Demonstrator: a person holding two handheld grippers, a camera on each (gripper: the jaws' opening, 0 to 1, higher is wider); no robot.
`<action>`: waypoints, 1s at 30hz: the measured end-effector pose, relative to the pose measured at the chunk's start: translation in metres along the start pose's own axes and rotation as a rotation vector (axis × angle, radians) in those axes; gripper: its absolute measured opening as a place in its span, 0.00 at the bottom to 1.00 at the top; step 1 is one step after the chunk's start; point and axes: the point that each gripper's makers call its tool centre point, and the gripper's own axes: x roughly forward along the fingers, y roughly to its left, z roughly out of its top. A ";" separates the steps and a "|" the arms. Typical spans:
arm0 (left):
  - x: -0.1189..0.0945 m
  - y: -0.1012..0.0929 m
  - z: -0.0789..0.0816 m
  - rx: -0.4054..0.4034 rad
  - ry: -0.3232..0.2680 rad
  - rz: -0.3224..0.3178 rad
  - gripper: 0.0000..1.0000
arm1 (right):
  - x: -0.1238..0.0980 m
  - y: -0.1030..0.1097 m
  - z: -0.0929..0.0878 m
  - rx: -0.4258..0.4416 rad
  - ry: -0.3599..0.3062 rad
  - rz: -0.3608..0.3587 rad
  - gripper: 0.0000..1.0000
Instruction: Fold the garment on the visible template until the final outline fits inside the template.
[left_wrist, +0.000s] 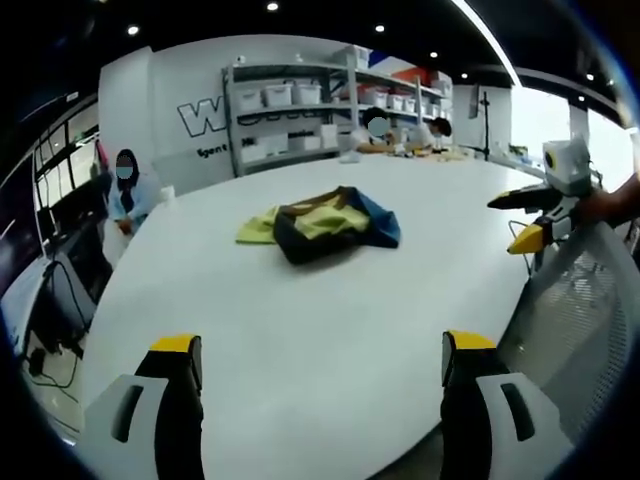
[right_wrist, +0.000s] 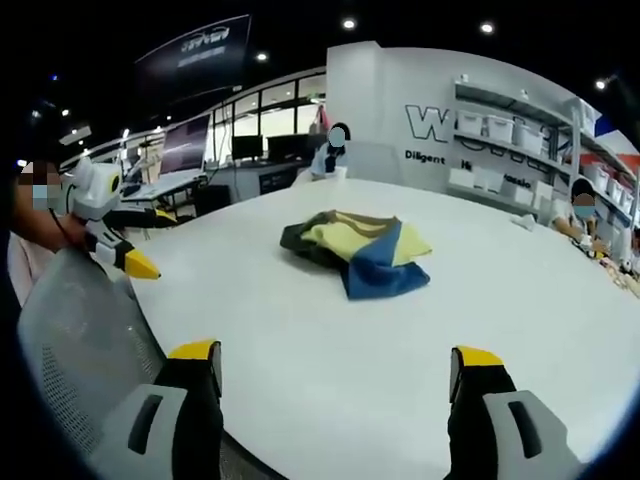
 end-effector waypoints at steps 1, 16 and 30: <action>0.000 0.000 0.001 0.000 -0.002 0.000 0.99 | 0.000 0.001 0.000 -0.004 0.001 0.003 0.93; 0.000 0.016 0.004 -0.033 -0.016 0.019 0.97 | -0.002 -0.003 0.010 -0.013 -0.031 -0.015 0.89; 0.012 0.025 0.006 0.025 0.027 -0.029 0.86 | 0.003 -0.008 0.029 -0.104 -0.016 0.004 0.77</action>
